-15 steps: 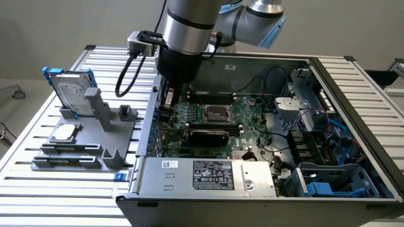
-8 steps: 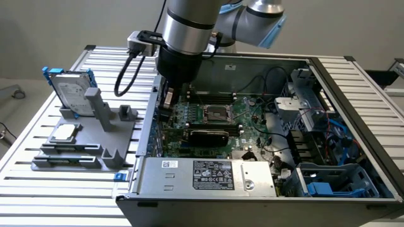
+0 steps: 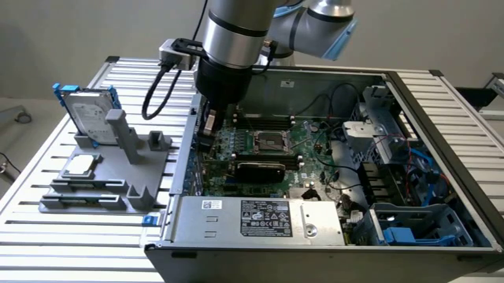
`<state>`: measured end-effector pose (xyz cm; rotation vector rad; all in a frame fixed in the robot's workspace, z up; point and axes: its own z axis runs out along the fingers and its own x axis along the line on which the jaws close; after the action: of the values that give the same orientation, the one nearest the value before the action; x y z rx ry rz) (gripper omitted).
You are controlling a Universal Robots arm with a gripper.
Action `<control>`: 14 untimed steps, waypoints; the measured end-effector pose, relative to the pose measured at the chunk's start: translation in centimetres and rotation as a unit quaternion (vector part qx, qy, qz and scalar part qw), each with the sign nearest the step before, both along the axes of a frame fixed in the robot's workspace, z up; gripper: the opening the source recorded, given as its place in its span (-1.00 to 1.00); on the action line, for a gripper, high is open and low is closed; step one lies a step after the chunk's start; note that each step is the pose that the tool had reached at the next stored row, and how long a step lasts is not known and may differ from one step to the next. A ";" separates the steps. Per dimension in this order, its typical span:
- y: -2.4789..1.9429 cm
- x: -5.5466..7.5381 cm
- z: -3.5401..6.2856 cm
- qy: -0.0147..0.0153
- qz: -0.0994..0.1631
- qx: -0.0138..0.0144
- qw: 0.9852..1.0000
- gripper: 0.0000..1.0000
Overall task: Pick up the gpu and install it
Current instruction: 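Press down on the gpu until it lock into place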
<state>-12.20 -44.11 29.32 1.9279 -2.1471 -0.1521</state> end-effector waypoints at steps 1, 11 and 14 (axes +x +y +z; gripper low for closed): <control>0.00 0.0 -0.01 0.000 0.000 -0.001 1.000 -0.79; 0.03 0.0 -0.01 0.000 -0.004 -0.003 1.000 -0.79; 0.02 0.1 0.17 0.000 -0.004 -0.003 1.000 -0.79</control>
<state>-12.14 -44.08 29.48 1.9164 -2.1527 -0.1468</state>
